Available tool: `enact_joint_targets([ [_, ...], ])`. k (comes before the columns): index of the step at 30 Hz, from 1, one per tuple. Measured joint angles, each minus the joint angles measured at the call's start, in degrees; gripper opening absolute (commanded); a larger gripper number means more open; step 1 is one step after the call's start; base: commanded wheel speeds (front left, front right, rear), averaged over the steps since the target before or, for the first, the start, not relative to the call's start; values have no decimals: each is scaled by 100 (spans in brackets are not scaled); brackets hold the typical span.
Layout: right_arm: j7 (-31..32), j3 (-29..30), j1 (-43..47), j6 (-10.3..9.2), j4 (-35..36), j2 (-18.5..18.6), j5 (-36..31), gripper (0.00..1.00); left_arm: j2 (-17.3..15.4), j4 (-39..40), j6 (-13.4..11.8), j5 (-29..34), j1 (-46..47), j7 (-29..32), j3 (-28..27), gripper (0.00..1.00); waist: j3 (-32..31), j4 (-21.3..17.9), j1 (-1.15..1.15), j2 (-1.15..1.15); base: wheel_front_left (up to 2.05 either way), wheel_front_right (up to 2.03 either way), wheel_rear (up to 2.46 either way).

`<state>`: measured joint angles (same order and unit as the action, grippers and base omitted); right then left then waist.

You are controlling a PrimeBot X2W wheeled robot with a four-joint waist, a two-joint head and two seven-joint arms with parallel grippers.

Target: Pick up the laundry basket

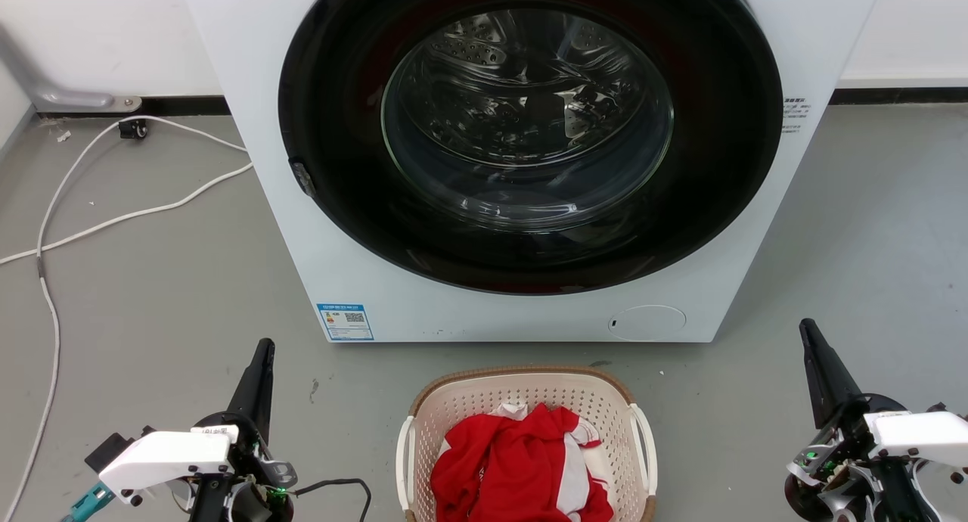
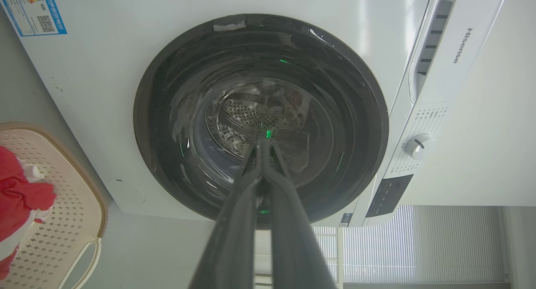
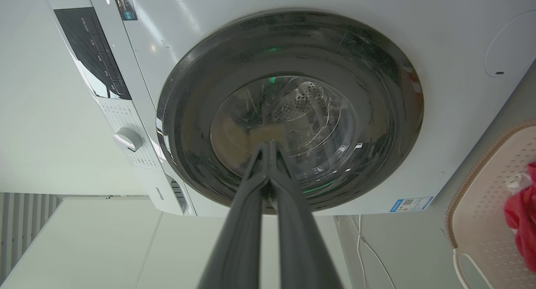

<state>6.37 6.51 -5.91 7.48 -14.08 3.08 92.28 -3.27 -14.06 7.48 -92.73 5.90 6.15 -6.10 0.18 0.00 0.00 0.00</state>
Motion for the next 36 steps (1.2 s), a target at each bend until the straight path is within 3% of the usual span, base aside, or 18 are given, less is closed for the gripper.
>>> enact_joint_targets([
  [19,5,2,0,0,0,-1,-1,0,7,0,0,21,1,18,-10,0,0,0,0,0,0,0,0],
  [20,5,2,1,0,-4,-1,-1,100,8,-5,0,21,-1,18,-9,100,0,0,0,0,0,0,0],
  [21,4,-2,25,0,-40,-2,-1,0,14,-41,0,21,-20,18,-2,0,0,0,0,0,0,0,0],
  [22,4,-4,68,0,-90,-5,-1,100,25,-93,0,21,-62,16,1,100,0,0,0,0,0,0,0],
  [36,-342,-189,211,0,-105,-1,-464,100,49,-42,0,288,-185,-327,322,100,10,-7,0,0,0,0,0],
])
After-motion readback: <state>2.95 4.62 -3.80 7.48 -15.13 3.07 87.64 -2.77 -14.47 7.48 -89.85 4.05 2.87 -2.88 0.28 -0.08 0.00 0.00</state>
